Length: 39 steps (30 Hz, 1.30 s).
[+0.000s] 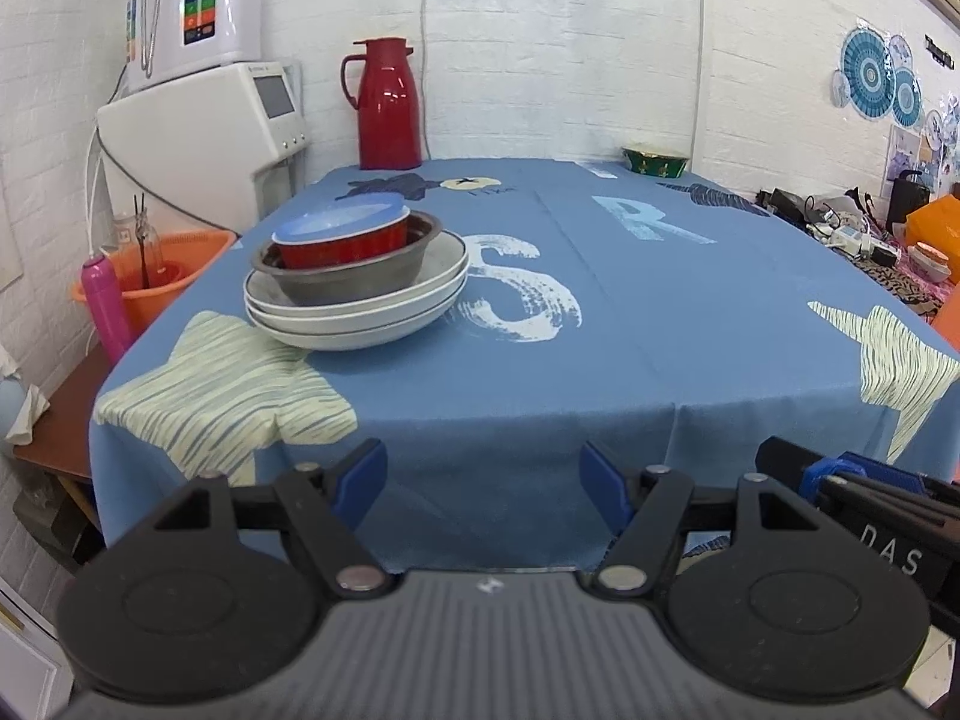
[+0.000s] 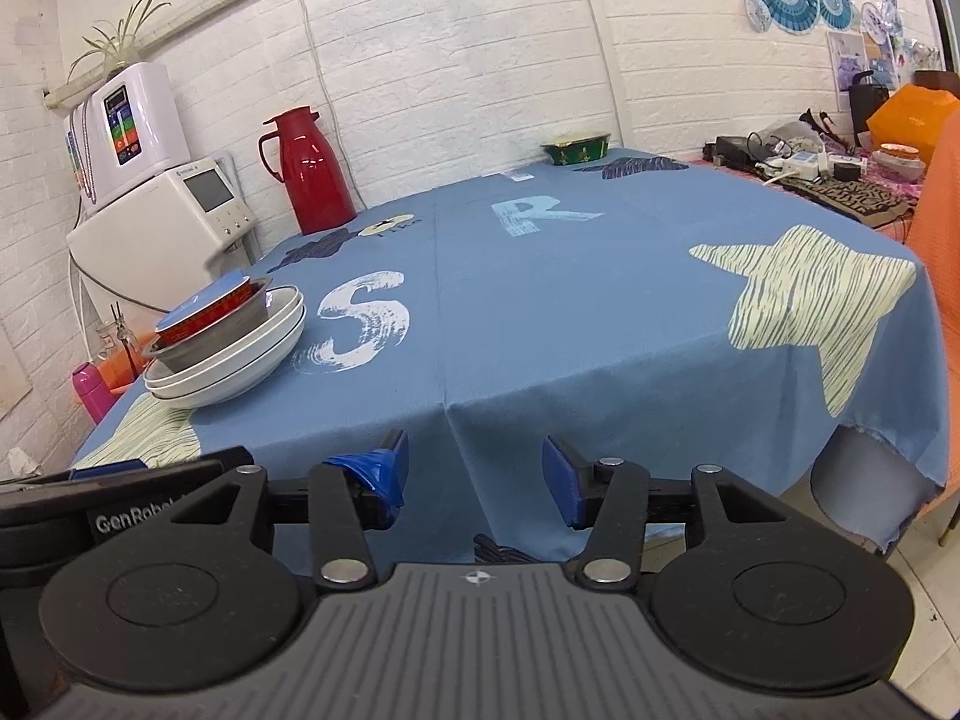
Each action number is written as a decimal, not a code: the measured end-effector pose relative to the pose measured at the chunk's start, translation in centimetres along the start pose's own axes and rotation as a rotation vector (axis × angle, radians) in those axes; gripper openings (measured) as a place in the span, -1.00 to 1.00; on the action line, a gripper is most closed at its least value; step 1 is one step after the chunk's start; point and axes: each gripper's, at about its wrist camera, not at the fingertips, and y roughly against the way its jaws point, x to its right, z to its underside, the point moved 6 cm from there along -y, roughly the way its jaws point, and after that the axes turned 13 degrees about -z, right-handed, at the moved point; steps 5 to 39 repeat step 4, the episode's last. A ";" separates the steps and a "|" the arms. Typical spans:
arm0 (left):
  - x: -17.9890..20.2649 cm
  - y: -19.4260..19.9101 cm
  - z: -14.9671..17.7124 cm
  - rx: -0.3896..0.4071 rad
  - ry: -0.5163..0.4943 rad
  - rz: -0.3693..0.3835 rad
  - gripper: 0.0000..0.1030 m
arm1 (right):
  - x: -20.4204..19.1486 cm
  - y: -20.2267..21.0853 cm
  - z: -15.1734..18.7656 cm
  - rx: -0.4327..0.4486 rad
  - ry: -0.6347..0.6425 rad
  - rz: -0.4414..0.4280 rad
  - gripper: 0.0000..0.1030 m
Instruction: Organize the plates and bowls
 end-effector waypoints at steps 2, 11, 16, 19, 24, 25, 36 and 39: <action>-0.4 0.1 -0.2 0.011 0.019 0.001 0.35 | -0.1 -0.1 0.1 -0.006 -0.010 -0.010 -0.32; -0.5 0.2 -0.3 0.024 0.016 -0.014 0.35 | -0.1 -0.1 0.1 -0.004 -0.014 -0.012 -0.31; -0.5 0.2 -0.3 0.024 0.016 -0.014 0.35 | -0.1 -0.1 0.1 -0.004 -0.014 -0.012 -0.31; -0.5 0.2 -0.3 0.024 0.016 -0.014 0.35 | -0.1 -0.1 0.1 -0.004 -0.014 -0.012 -0.31; -0.5 0.2 -0.3 0.024 0.016 -0.014 0.35 | -0.1 -0.1 0.1 -0.004 -0.014 -0.012 -0.31; -0.5 0.2 -0.3 0.024 0.016 -0.014 0.35 | -0.1 -0.1 0.1 -0.004 -0.014 -0.012 -0.31; -0.5 0.2 -0.3 0.024 0.016 -0.014 0.35 | -0.1 -0.1 0.1 -0.004 -0.014 -0.012 -0.31; -0.5 0.2 -0.3 0.024 0.016 -0.014 0.35 | -0.1 -0.1 0.1 -0.004 -0.014 -0.012 -0.31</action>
